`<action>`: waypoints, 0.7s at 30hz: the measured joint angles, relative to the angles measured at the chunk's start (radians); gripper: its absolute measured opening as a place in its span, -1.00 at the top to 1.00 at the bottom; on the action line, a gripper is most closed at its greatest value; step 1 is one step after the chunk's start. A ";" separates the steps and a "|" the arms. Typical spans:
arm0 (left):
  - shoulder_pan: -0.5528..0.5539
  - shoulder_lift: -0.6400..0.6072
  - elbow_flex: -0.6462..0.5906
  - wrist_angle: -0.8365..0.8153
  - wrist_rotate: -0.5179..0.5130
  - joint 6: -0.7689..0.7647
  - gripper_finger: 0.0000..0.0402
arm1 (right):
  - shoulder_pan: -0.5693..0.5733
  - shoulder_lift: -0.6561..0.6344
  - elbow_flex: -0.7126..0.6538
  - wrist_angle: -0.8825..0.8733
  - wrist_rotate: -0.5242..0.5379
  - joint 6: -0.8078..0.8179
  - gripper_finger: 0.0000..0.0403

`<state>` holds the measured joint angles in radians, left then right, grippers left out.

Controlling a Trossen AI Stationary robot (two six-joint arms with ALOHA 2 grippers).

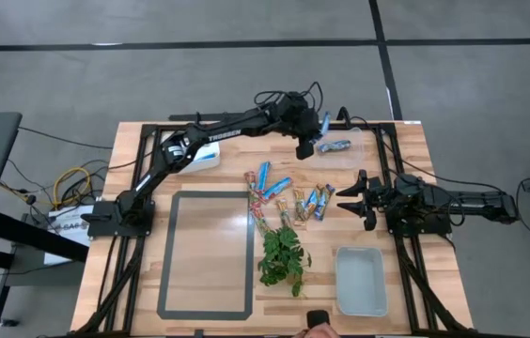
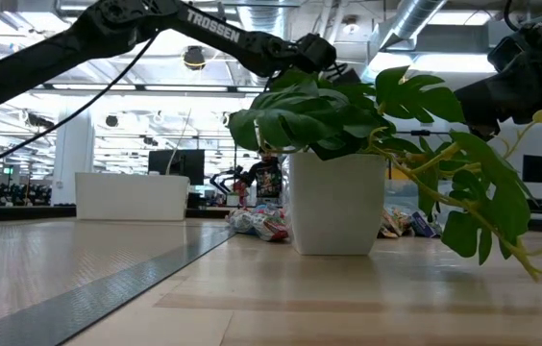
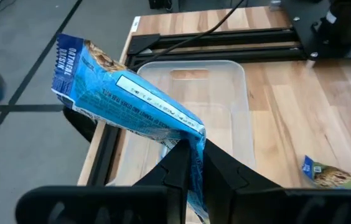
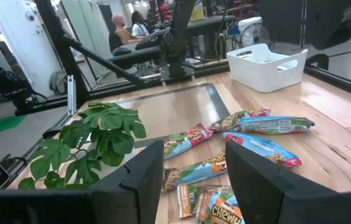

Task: Pick and place Granola Bars by type
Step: Put the blue granola bar into the transparent bin

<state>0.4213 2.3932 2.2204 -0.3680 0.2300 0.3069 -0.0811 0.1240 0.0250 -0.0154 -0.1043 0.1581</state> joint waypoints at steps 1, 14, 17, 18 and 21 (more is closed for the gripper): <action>0.000 0.000 0.000 -0.002 -0.005 0.000 0.86 | 0.000 0.000 0.000 0.000 0.000 0.000 0.18; -0.002 0.000 0.000 0.000 -0.008 -0.022 0.24 | 0.000 0.000 0.000 0.000 0.000 0.000 0.18; -0.002 0.000 0.000 0.000 -0.008 -0.046 0.19 | 0.000 0.000 0.000 0.000 0.000 0.000 0.18; -0.003 0.000 0.000 0.000 -0.009 -0.058 0.18 | 0.000 0.000 0.000 0.000 0.000 0.000 0.18; -0.005 -0.011 -0.001 -0.010 -0.008 -0.099 0.18 | 0.000 0.000 0.000 0.000 0.000 0.000 0.18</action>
<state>0.4168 2.3820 2.2198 -0.3781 0.2218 0.2084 -0.0807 0.1238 0.0250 -0.0153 -0.1041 0.1581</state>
